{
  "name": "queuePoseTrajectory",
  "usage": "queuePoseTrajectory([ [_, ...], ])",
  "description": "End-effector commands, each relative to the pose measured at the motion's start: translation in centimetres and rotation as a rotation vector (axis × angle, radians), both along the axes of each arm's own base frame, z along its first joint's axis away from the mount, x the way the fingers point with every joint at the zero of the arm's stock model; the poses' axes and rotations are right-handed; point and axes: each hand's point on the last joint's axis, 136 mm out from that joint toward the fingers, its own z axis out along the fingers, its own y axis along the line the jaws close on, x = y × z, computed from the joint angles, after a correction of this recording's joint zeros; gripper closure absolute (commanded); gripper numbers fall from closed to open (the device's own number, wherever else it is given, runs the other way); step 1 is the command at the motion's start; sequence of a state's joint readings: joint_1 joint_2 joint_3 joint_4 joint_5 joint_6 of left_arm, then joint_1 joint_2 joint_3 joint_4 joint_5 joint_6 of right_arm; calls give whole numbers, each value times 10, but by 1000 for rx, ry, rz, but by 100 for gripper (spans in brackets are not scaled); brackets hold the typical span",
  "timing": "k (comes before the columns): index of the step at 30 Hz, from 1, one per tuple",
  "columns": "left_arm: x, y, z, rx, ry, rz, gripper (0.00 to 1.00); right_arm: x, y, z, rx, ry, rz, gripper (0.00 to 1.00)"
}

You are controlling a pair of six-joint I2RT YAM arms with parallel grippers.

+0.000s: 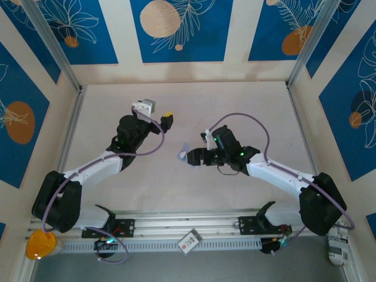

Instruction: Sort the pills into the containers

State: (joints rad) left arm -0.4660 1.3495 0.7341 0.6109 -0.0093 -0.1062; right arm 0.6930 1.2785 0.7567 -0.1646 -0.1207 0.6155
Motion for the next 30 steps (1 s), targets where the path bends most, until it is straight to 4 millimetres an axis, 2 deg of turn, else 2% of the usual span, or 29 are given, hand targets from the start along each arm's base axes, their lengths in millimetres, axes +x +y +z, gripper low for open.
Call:
queuePoseTrajectory([
  [1, 4, 3, 9, -3, 21, 11, 0, -19, 13, -16, 7, 69, 62, 25],
  [7, 5, 6, 10, -20, -8, 32, 0, -33, 34, -39, -39, 115, 121, 26],
  [13, 9, 14, 9, -71, 30, 85, 0, -30, 45, -60, -77, 139, 136, 27],
  [19, 6, 11, 11, -52, 29, 61, 0, -17, 37, -78, -121, 156, 110, 28],
  [30, 2, 11, 10, -50, 27, 49, 0, 21, 10, -90, -127, 172, 16, 29],
])
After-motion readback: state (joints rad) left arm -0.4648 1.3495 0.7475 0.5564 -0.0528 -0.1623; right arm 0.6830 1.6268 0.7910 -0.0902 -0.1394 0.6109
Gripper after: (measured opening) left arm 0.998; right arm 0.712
